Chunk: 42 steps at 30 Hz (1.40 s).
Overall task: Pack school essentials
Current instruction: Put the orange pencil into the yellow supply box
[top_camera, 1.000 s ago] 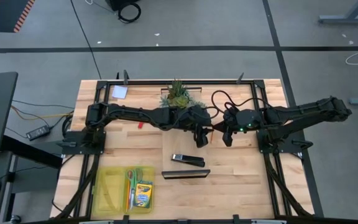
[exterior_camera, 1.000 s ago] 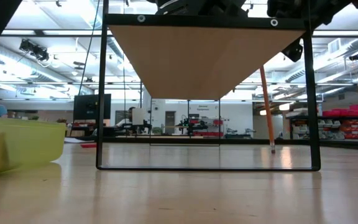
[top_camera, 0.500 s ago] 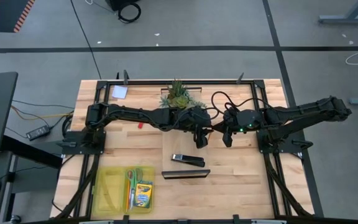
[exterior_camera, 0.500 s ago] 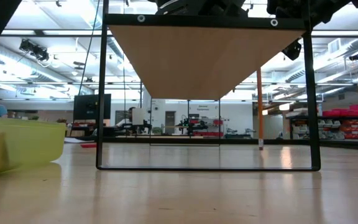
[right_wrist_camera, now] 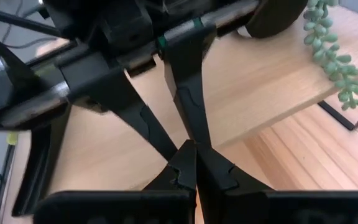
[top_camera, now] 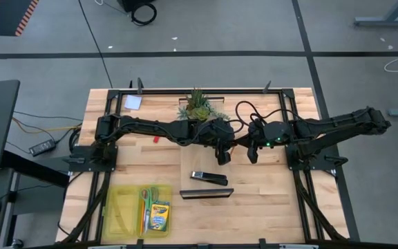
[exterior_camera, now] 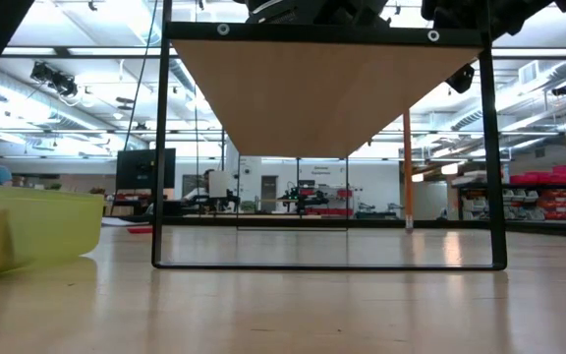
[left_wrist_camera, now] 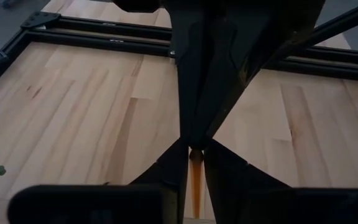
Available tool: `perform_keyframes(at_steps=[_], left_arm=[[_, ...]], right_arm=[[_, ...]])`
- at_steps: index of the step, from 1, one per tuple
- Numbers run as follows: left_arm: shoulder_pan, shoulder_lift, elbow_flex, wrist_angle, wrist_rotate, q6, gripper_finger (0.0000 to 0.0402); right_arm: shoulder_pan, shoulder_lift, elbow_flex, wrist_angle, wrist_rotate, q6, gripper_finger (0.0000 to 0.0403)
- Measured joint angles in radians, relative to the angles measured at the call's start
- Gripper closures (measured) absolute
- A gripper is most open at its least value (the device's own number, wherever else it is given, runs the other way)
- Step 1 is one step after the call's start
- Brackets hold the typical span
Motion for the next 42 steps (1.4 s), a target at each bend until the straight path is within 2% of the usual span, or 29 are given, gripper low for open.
perform_keyframes(at_steps=[5, 11, 17, 21, 31, 35, 42], left_arm=[[-0.001, 0.0, 0.0, 0.001, 0.0, 0.0, 0.0352], [0.0, 0.0, 0.0, 0.001, -0.001, 0.021, 0.0391], [0.0, 0.0, 0.0, 0.01, 0.001, 0.023, 0.038], [-0.001, 0.0, 0.0, 0.009, 0.003, 0.024, 0.0385], [-0.001, -0.01, 0.0, 0.013, 0.002, 0.02, 0.0383], [-0.001, -0.028, 0.017, 0.008, 0.001, 0.019, 0.0386], [0.0, -0.035, 0.154, -0.076, 0.002, 0.038, 0.038]], right_arm=[[0.0, 0.0, 0.0, 0.006, 0.001, 0.001, 0.0393], [0.0, -0.001, 0.0, 0.003, -0.002, 0.012, 0.0393], [0.0, -0.02, 0.0, 0.0, -0.002, 0.011, 0.0384], [-0.001, -0.047, 0.0, -0.001, 0.017, 0.011, 0.0354], [-0.005, -0.157, 0.0, -0.004, 0.017, 0.065, 0.0226], [-0.005, -0.224, 0.001, -0.023, 0.027, 0.074, 0.0209], [-0.005, -0.32, 0.006, -0.001, 0.065, 0.053, 0.0207]])
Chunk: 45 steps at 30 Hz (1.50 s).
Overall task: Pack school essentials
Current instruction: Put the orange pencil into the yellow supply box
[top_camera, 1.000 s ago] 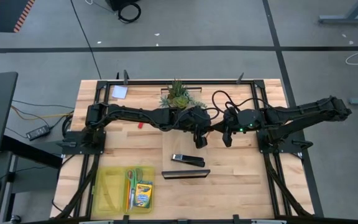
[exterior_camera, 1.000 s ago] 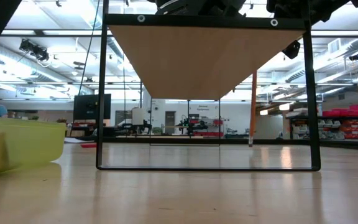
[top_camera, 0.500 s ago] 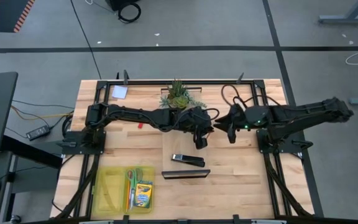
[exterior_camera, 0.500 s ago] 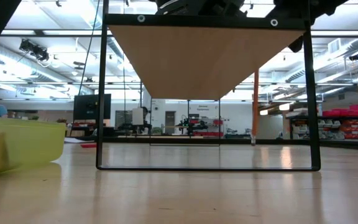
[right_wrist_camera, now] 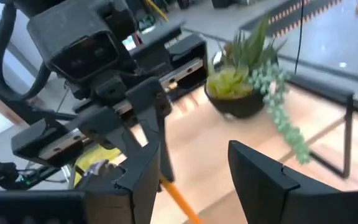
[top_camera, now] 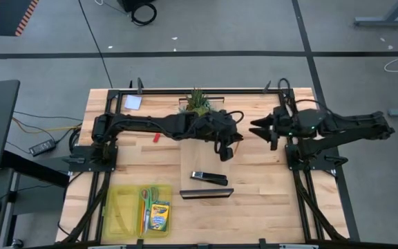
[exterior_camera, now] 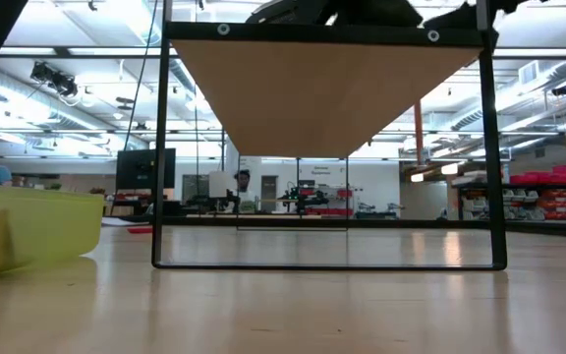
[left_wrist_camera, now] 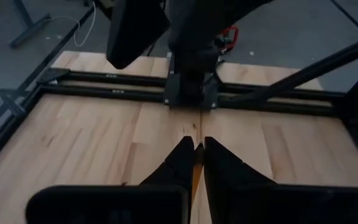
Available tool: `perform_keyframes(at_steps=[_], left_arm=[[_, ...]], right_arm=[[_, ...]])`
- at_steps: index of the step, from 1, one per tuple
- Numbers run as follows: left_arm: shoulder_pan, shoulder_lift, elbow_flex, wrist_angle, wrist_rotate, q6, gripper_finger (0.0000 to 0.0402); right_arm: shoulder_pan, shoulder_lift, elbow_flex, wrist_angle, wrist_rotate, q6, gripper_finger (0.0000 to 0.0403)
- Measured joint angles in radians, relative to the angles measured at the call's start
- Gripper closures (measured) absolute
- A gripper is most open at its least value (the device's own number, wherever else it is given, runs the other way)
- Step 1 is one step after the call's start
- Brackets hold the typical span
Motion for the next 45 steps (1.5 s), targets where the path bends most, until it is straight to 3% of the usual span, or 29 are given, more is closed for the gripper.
perform_keyframes(at_steps=[11, 23, 36, 45], left_arm=[[0.0, 0.0, 0.255, -0.227, 0.002, 0.003, 0.038], [-0.023, -0.002, 0.525, -0.528, -0.011, -0.003, 0.0382], [-0.086, -0.167, 0.512, -0.92, -0.044, -0.149, 0.0382], [-0.204, -0.242, 0.51, -1.233, -0.202, -0.265, 0.0378]], right_arm=[[0.0, -0.034, 0.138, -0.057, 0.084, -0.149, 0.0207], [0.0, -0.032, 0.234, -0.266, 0.144, -0.096, 0.0207], [0.0, -0.015, 0.234, -0.29, 0.159, -0.076, 0.0207], [0.0, -0.012, 0.234, -0.288, 0.175, -0.075, 0.0207]])
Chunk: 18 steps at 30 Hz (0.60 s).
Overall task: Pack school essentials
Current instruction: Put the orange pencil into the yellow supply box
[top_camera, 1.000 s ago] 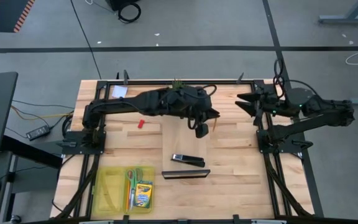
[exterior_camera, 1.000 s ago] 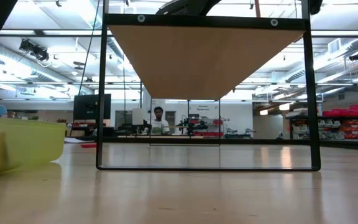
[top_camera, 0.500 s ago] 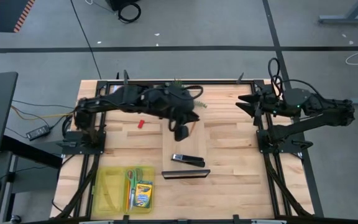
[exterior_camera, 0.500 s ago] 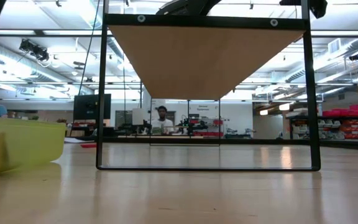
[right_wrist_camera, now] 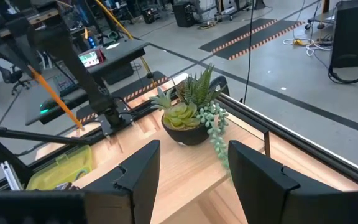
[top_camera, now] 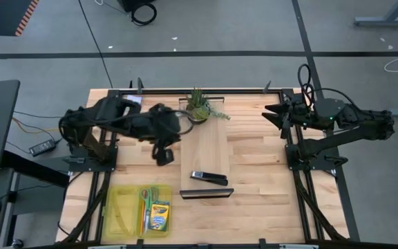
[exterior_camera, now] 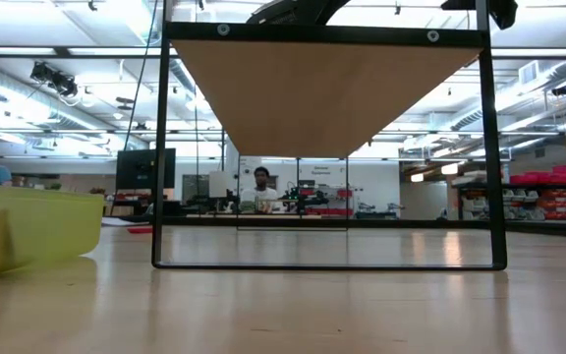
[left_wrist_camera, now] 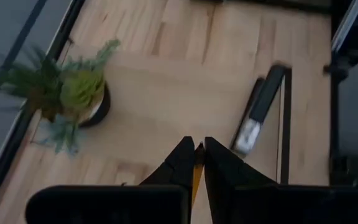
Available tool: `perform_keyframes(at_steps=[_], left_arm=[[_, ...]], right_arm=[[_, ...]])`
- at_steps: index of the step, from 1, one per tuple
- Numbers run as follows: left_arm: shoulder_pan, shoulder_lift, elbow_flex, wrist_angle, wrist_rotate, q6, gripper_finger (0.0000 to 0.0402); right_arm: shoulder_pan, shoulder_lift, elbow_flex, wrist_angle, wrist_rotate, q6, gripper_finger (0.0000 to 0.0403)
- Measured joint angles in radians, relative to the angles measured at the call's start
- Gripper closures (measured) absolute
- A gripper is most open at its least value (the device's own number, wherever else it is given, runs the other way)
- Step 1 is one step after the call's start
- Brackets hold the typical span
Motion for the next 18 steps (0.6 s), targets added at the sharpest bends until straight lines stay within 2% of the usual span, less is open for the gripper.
perform_keyframes(at_steps=[4, 9, 18], left_arm=[[-0.071, -0.014, 0.0, -0.07, -0.066, -0.058, 0.0379], [-0.161, -0.02, -0.032, -0.062, -0.114, -0.145, 0.0379], [-0.297, -0.031, -0.207, -0.063, -0.141, -0.246, 0.0379]], right_arm=[[0.0, 0.01, 0.0, 0.002, 0.001, 0.004, 0.0207], [0.0, 0.025, 0.0, 0.004, 0.001, 0.005, 0.0207], [0.0, 0.034, 0.0, 0.008, 0.012, 0.02, 0.0207]])
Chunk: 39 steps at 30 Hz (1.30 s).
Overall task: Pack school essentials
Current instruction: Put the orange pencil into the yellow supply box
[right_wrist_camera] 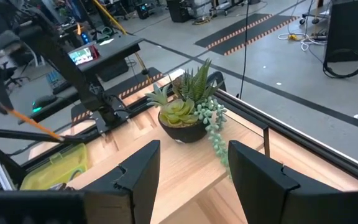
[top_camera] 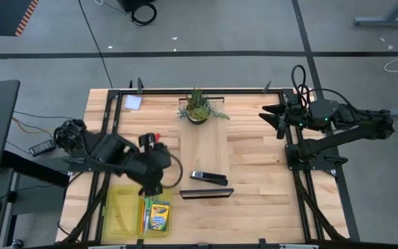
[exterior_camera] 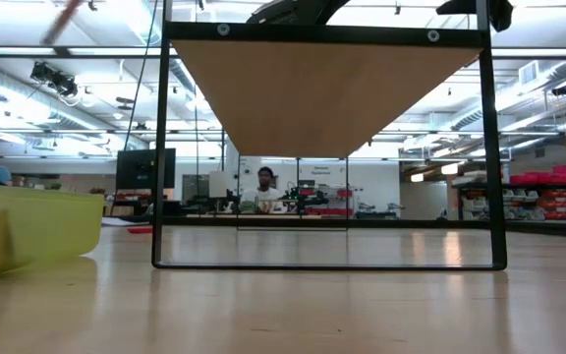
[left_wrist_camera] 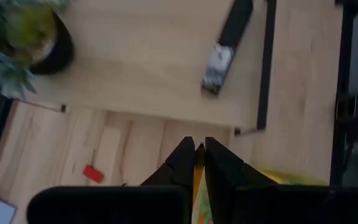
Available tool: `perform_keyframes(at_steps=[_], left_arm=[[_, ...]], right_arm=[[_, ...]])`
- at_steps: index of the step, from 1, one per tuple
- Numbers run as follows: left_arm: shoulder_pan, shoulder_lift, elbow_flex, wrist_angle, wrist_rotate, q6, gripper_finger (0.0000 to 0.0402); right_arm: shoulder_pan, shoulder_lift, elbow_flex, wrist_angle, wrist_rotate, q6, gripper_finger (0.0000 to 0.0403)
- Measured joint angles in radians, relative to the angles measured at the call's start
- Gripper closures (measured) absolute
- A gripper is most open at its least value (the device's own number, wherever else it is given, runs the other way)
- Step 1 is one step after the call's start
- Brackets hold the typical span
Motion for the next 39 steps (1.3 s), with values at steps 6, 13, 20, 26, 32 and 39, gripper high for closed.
perform_keyframes(at_steps=[6, 13, 20, 26, 32, 39], left_arm=[[-0.066, -0.043, -0.155, 0.042, 0.0, -0.11, 0.0372], [-0.138, -0.141, -0.367, 0.197, 0.001, -0.255, 0.0377], [-0.195, -0.207, -0.541, 0.326, 0.0, -0.39, 0.0372], [-0.228, -0.236, -0.649, 0.415, 0.0, -0.465, 0.0376], [-0.252, -0.237, -0.73, 0.526, -0.003, -0.549, 0.037], [-0.291, -0.26, -0.815, 0.527, -0.044, -0.664, 0.0375]], right_arm=[[0.0, 0.001, 0.0, 0.0, 0.008, 0.001, 0.0207], [0.0, 0.002, 0.0, 0.0, 0.008, 0.01, 0.0207], [0.0, 0.002, 0.0, 0.0, 0.015, 0.015, 0.0207], [0.0, 0.007, 0.0, 0.0, 0.015, 0.032, 0.0207], [0.0, 0.022, 0.0, 0.0, 0.015, 0.041, 0.0207], [0.0, 0.043, 0.0, 0.0, 0.015, 0.036, 0.0207]])
